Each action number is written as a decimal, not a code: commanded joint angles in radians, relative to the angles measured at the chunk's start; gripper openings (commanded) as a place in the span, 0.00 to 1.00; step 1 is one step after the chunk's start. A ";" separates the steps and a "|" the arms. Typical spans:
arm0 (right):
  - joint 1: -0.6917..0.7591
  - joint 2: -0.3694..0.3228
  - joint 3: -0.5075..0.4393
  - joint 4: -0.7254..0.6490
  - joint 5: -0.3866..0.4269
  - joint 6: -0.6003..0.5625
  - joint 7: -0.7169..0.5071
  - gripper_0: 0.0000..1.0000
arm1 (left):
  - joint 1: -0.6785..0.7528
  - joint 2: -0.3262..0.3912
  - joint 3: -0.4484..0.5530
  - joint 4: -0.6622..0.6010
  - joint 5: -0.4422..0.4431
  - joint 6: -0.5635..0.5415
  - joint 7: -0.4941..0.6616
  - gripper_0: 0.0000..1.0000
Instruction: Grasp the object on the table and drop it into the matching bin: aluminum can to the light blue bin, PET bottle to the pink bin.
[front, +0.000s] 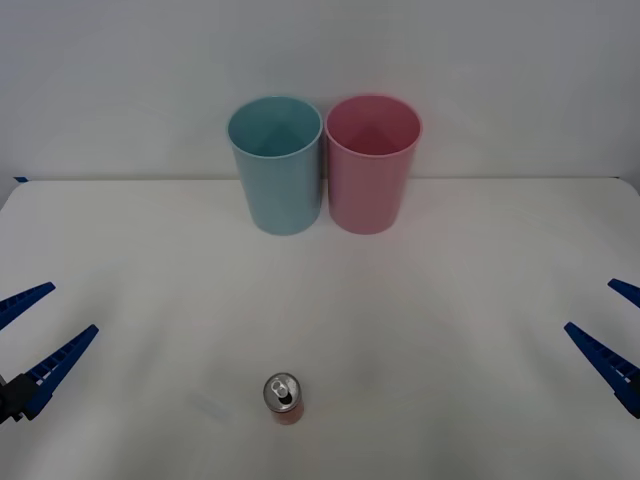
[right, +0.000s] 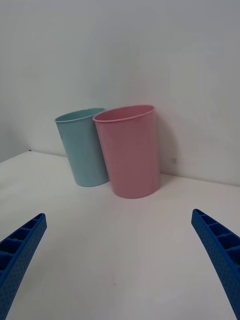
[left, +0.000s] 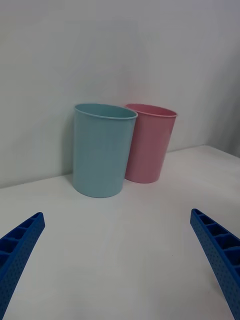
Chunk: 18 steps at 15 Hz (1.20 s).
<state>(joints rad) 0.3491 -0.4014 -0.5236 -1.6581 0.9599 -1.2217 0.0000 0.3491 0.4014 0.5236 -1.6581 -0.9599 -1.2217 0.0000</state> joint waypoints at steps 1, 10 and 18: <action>0.000 0.000 0.000 0.000 0.000 0.000 0.000 1.00 | 0.000 0.000 0.000 0.000 0.000 0.000 0.000 1.00; 0.048 -0.013 0.059 -0.009 -0.013 -0.027 0.015 1.00 | 0.000 0.000 0.000 0.000 0.000 0.000 0.000 1.00; 0.067 -0.027 0.192 -0.009 0.005 -0.071 0.140 1.00 | 0.000 0.000 0.000 0.000 0.000 0.000 0.000 1.00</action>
<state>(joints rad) 0.4143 -0.4279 -0.3494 -1.6674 0.9643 -1.2942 0.1145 0.3490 0.4014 0.5236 -1.6580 -0.9599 -1.2217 0.0000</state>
